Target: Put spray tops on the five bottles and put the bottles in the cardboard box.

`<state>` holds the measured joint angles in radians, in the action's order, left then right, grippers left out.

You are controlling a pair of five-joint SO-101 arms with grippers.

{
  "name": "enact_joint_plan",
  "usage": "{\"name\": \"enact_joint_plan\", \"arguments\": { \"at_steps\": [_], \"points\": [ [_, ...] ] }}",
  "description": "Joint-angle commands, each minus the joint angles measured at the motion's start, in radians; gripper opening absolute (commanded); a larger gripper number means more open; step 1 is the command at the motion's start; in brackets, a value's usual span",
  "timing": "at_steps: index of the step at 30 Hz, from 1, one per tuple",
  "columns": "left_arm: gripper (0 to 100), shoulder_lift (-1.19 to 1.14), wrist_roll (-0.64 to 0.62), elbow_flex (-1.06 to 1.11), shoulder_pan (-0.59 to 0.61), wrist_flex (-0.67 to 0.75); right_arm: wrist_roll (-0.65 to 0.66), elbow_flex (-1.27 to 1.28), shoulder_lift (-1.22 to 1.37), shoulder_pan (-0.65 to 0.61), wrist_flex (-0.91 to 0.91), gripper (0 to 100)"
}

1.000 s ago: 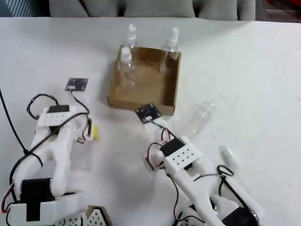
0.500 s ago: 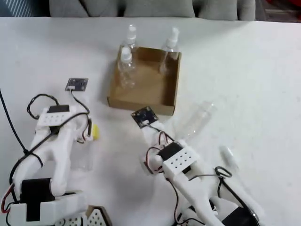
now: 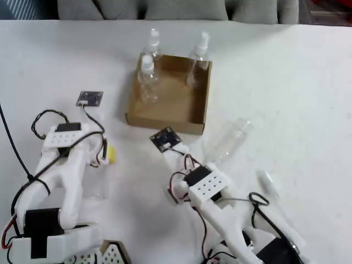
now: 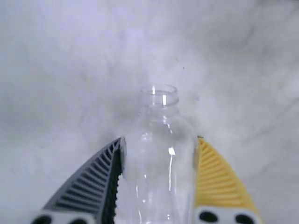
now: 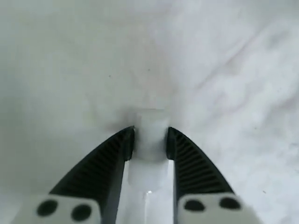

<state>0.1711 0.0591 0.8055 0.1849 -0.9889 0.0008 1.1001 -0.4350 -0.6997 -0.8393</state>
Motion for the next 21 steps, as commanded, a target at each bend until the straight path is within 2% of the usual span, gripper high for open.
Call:
{"name": "enact_joint_plan", "arguments": {
  "at_steps": [1,9,13,21],
  "points": [
    [2,0.039,0.002,0.005,-0.008,0.034,0.058,-0.049,0.013,-0.001,-0.05,2.5],
    [2,0.039,0.002,0.005,-0.008,0.034,0.091,-0.048,-0.116,0.254,-0.102,1.7],
    [2,0.039,0.002,0.005,-0.008,0.034,0.092,-0.048,-0.134,0.337,-0.104,2.3],
    [2,0.039,0.002,0.005,-0.007,0.034,0.092,-0.028,-0.134,0.343,-0.104,21.7]
  ]
}}
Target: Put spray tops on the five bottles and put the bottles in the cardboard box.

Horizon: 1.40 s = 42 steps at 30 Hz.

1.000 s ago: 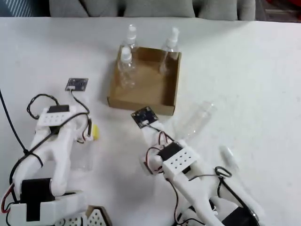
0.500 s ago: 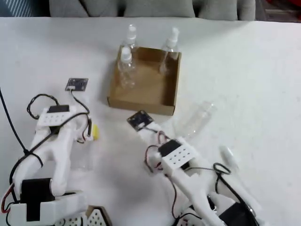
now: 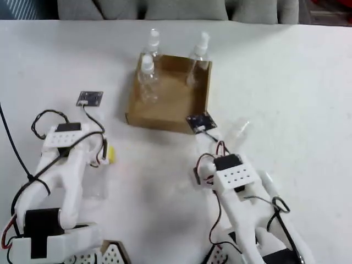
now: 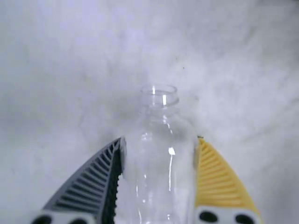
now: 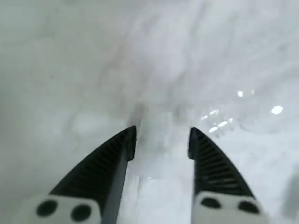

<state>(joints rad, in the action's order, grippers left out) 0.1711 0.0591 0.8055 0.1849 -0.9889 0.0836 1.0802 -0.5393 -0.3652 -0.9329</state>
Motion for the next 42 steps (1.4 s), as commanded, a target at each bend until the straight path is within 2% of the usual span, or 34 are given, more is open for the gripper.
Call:
{"name": "enact_joint_plan", "arguments": {
  "at_steps": [1,7,20,26,42],
  "points": [
    [2,0.039,0.002,0.005,-0.007,0.034,0.009,-0.008,-0.031,0.008,-0.012,21.2],
    [2,0.039,0.002,0.005,-0.007,0.034,0.009,-0.012,-0.039,0.016,-0.05,14.7],
    [2,0.039,0.002,0.005,-0.004,0.068,0.012,-0.012,-0.031,0.008,-0.082,14.4],
    [2,0.038,0.002,0.005,-0.007,0.069,0.091,-0.011,-0.038,0.008,-0.128,14.4],
    [2,0.038,0.002,0.006,-0.007,0.066,0.084,0.058,-0.028,-0.077,-0.016,12.5]
  ]
}}
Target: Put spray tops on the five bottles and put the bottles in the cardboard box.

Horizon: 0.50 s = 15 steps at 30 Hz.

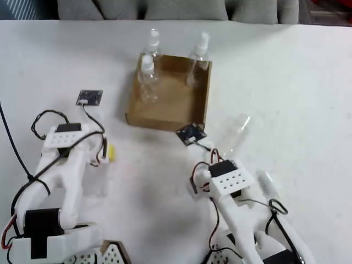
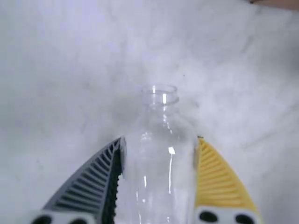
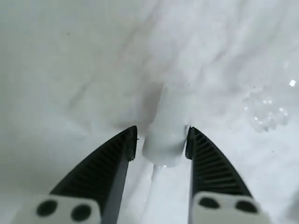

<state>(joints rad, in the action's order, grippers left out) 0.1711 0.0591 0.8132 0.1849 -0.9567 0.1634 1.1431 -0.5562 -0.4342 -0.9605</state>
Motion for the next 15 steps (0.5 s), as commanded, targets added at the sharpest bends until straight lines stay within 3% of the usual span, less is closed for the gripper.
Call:
{"name": "enact_joint_plan", "arguments": {
  "at_steps": [1,4,8,15],
  "points": [
    [2,0.038,0.002,-0.002,-0.007,0.034,0.005,-0.005,-0.012,-0.008,0.012,10.1],
    [2,0.038,0.002,-0.002,-0.007,0.034,0.014,-0.005,-0.012,-0.008,0.018,1.1],
    [2,0.038,0.002,-0.002,-0.008,0.034,0.014,-0.008,-0.021,0.015,0.015,1.5],
    [2,0.051,-0.006,-0.009,-0.097,0.029,0.014,-0.092,-0.022,0.179,0.01,1.9]
  ]
}}
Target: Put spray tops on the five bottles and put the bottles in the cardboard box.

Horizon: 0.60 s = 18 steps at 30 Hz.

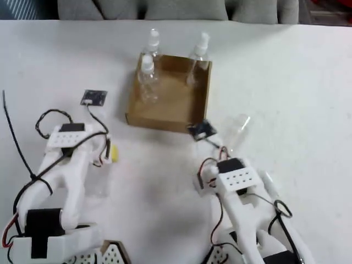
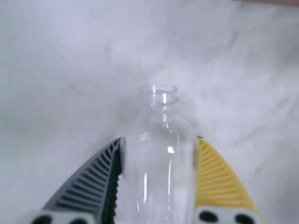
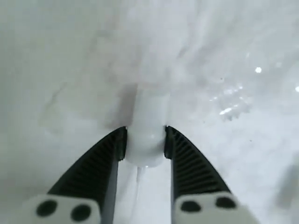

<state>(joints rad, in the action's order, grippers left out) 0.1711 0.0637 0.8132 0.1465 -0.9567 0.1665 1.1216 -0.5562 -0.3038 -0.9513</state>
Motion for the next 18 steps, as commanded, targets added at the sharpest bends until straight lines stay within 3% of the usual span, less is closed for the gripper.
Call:
{"name": "enact_joint_plan", "arguments": {
  "at_steps": [1,9,18],
  "points": [
    [2,0.065,-0.012,-0.012,-0.068,0.028,0.011,-0.078,-0.022,0.059,-0.001,2.0],
    [2,0.387,-0.012,-0.011,-0.214,-0.074,0.009,-0.233,-0.024,0.11,-0.084,1.7],
    [2,0.771,-0.012,-0.005,-0.449,-0.069,0.009,-0.546,-0.025,0.163,-0.134,1.7]
  ]
}}
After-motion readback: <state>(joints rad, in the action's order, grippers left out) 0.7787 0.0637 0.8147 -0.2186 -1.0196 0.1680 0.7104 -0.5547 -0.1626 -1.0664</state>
